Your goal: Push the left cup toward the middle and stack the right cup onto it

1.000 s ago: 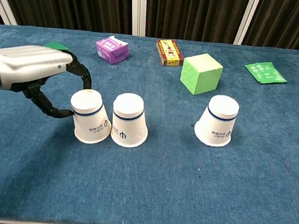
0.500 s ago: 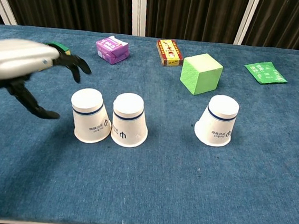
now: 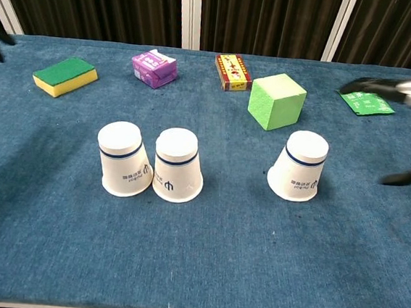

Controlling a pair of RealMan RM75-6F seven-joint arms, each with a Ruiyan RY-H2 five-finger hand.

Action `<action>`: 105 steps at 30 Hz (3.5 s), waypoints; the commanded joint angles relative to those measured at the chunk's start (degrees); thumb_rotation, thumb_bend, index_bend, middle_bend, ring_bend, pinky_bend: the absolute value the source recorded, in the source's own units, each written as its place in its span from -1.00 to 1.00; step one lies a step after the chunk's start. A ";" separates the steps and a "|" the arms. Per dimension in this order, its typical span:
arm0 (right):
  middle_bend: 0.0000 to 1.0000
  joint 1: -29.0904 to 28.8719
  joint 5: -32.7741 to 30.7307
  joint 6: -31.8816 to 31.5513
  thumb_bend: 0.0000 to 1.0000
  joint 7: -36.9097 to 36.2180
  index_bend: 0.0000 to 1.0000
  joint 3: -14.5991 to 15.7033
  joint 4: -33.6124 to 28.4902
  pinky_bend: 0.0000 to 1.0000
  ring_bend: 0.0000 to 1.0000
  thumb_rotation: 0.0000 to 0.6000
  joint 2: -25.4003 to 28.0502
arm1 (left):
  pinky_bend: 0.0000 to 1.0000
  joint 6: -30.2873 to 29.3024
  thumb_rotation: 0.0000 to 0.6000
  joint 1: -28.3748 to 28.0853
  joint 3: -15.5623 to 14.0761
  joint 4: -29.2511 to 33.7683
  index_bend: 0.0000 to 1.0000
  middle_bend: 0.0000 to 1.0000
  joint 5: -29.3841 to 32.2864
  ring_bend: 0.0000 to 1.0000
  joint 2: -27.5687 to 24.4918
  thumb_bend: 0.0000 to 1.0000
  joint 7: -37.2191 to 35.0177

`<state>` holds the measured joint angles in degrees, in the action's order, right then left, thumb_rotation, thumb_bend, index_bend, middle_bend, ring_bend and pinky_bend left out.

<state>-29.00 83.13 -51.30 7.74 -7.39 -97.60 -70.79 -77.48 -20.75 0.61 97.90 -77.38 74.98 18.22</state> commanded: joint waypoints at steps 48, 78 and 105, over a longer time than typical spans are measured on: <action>-0.78 -28.65 -27.17 9.16 -0.07 10.98 -0.16 -9.54 -10.22 -0.76 -0.95 1.00 -7.66 | -0.94 0.83 1.00 5.57 0.83 -2.85 -0.65 -0.50 -0.55 -0.65 -1.44 -0.64 -5.59; -0.78 -38.50 -38.73 4.59 -0.07 18.30 -0.43 -5.47 -5.95 -0.77 -0.95 1.00 -13.58 | -0.94 1.47 1.00 6.40 1.95 -3.50 -0.65 -0.50 -0.21 -0.65 -1.23 -0.65 -6.41; -0.82 -2.63 -3.68 -33.71 -0.39 4.95 -1.00 12.67 -9.49 -0.89 -1.00 1.00 9.11 | -0.94 -2.86 1.00 9.15 3.29 -11.71 -0.65 -0.50 -2.62 -0.65 -2.81 -0.65 -17.06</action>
<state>-40.00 72.72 -76.97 18.28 -0.37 -110.43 -65.71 -78.81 -12.52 3.90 88.36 -78.88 72.12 3.81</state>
